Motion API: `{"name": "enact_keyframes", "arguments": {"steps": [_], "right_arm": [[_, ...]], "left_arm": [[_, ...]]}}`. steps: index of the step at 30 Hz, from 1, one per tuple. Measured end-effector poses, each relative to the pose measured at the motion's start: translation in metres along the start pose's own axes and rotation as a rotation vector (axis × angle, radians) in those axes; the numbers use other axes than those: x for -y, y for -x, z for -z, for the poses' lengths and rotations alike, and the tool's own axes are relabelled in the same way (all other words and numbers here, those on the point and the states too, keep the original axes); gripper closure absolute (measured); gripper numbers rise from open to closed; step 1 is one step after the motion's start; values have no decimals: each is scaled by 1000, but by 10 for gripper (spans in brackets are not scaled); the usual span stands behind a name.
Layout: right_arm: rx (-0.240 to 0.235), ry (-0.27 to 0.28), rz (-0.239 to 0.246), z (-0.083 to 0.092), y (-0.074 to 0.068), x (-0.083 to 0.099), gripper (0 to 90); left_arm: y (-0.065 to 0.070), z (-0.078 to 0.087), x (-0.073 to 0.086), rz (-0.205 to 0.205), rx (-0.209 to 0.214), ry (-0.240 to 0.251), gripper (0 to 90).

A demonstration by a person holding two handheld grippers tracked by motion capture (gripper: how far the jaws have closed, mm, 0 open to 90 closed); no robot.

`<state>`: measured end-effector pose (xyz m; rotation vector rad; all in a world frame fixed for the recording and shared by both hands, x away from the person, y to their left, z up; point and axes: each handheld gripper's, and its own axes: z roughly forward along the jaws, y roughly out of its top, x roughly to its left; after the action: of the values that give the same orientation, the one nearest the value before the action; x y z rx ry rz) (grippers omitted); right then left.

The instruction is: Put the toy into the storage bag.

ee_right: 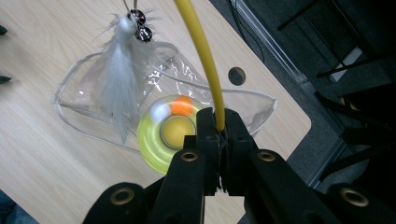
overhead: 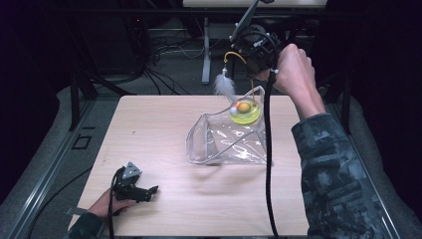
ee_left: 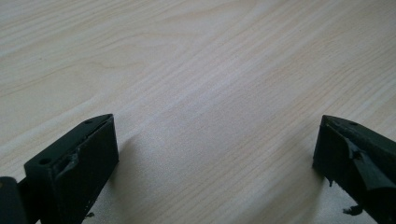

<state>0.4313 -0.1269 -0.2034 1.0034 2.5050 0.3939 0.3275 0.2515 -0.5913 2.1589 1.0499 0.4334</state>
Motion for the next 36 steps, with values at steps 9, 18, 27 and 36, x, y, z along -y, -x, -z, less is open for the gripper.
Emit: {"name": "enact_keyframes", "arguments": {"steps": [9,18,27,36], "right_arm": [[-16,-3,-13,-20,-3,0,877],[-30,-11,-28,-35,1,4,877],[-59,-23,-52,-57,1,12,877],[-77,-43,-67,-78,2,26,877]], "left_arm": [[0,0,0,0,0,0,0],[0,0,0,0,0,0,0],[0,0,0,0,0,0,0],[0,0,0,0,0,0,0]]}}
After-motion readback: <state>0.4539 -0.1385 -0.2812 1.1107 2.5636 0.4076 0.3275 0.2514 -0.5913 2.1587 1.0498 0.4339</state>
